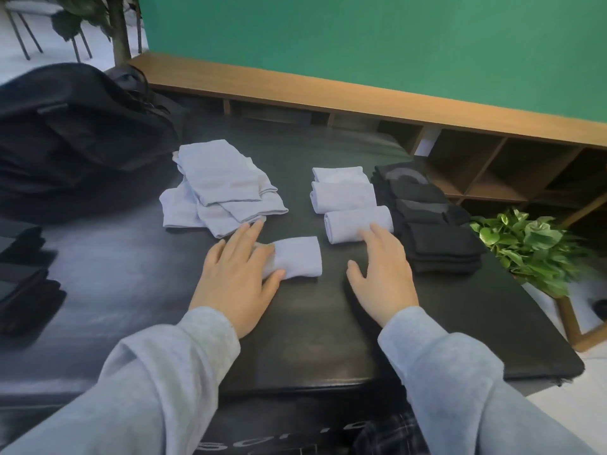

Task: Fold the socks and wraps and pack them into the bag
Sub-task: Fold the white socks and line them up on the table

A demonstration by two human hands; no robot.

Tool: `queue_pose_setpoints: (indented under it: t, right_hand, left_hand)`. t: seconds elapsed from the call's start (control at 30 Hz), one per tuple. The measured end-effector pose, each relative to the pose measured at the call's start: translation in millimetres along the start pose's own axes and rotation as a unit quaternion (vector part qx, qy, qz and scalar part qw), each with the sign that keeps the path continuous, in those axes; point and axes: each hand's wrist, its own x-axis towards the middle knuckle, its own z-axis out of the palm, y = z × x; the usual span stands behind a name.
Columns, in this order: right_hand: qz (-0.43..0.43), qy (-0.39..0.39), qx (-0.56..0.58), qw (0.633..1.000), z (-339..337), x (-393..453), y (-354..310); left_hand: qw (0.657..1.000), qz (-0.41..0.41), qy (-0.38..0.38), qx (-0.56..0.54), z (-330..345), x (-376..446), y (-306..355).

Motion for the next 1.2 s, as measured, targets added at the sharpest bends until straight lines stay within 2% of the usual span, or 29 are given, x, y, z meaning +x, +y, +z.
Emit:
queue_pose_setpoints:
  t: [0.07,0.17,0.47,0.57,0.63,0.7,0.77,0.83,0.97,1.2]
  right_hand:
    - [-0.02,-0.011,-0.031,0.999,5.9,5.1,1.2]
    - [-0.029,-0.031,-0.053,0.998,14.8,14.1,-1.3]
    - [-0.044,-0.029,-0.065,0.997,21.6,34.5,-10.3]
    - [-0.047,-0.039,-0.026,0.998,19.9,35.7,-8.8]
    - [-0.04,-0.034,0.039,0.998,18.4,35.6,-7.5]
    - [-0.026,0.007,0.15,0.988,17.4,34.1,-5.8]
    - [-0.005,0.089,0.268,0.959,18.5,30.1,-2.2]
    - [0.014,0.166,0.325,0.931,19.4,26.5,1.9]
    - [-0.009,0.236,0.3,0.924,20.1,23.9,5.1]
    - [-0.044,0.274,0.299,0.913,19.1,9.2,4.7]
  left_hand:
    - [0.998,0.059,0.012,0.017,2.7,6.6,1.0]
    - [0.991,0.128,0.022,-0.021,4.7,13.0,0.5]
    - [0.989,0.136,0.023,-0.062,12.2,19.6,-0.7]
    - [0.986,0.143,0.029,-0.08,13.3,17.4,-1.1]
    - [0.985,0.148,0.031,-0.084,14.1,17.4,-1.0]
    - [0.985,0.147,0.03,-0.085,14.1,18.2,-1.0]
    - [0.985,0.143,0.023,-0.088,13.8,18.4,-1.4]
    - [0.986,0.14,0.01,-0.091,12.9,17.8,-1.1]
    - [0.984,0.154,-0.023,-0.085,11.3,19.0,4.8]
    - [0.981,0.175,-0.062,-0.06,24.4,34.5,39.9]
